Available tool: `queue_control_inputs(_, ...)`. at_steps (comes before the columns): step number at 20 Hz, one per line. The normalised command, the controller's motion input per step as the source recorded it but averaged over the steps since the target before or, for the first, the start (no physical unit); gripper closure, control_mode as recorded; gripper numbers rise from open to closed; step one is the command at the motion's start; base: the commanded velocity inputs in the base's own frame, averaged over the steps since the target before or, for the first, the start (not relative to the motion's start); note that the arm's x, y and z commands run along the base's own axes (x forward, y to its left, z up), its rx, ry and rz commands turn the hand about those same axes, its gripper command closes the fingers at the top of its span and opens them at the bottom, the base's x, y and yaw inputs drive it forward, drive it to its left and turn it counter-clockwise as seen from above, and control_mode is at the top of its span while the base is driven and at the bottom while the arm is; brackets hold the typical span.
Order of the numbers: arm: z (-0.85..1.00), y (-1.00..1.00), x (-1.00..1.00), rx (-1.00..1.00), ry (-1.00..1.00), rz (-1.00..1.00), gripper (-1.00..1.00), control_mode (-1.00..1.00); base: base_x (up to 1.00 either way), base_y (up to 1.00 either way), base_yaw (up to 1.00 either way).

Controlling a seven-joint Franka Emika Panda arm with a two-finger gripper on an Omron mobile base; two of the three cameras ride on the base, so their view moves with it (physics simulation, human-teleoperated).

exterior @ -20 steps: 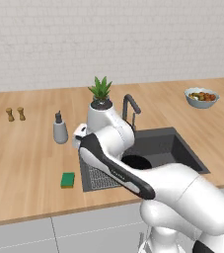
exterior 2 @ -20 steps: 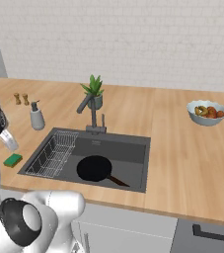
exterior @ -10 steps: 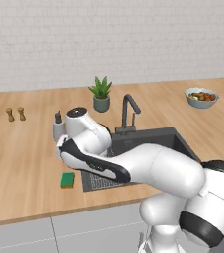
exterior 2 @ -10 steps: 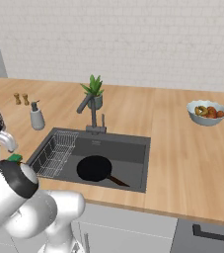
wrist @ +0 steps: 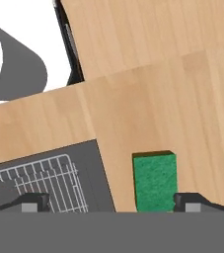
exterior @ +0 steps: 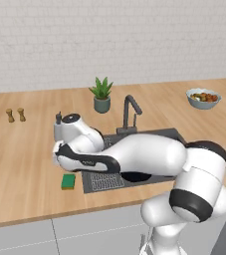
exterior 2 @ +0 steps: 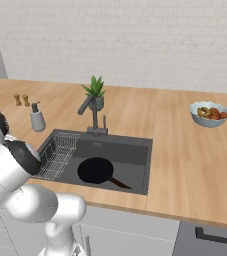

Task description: Pick the pan and sponge and place them into the sink. Then turn on the water.

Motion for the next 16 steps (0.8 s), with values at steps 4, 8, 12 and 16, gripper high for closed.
queue_control_inputs(4,-0.35,0.26,0.15,0.0,0.0,0.02,-1.0,-1.0,0.0,0.0,0.0)
queue_control_inputs(8,-0.29,0.19,0.15,0.0,0.0,0.01,-1.0,-1.0,0.0,0.0,0.0)
queue_control_inputs(12,-0.2,0.08,0.15,0.0,0.0,0.0,-1.0,-1.0,0.0,0.0,0.0)
queue_control_inputs(16,-0.27,0.18,0.13,0.0,0.0,0.0,-1.0,-1.0,0.0,0.0,0.0)
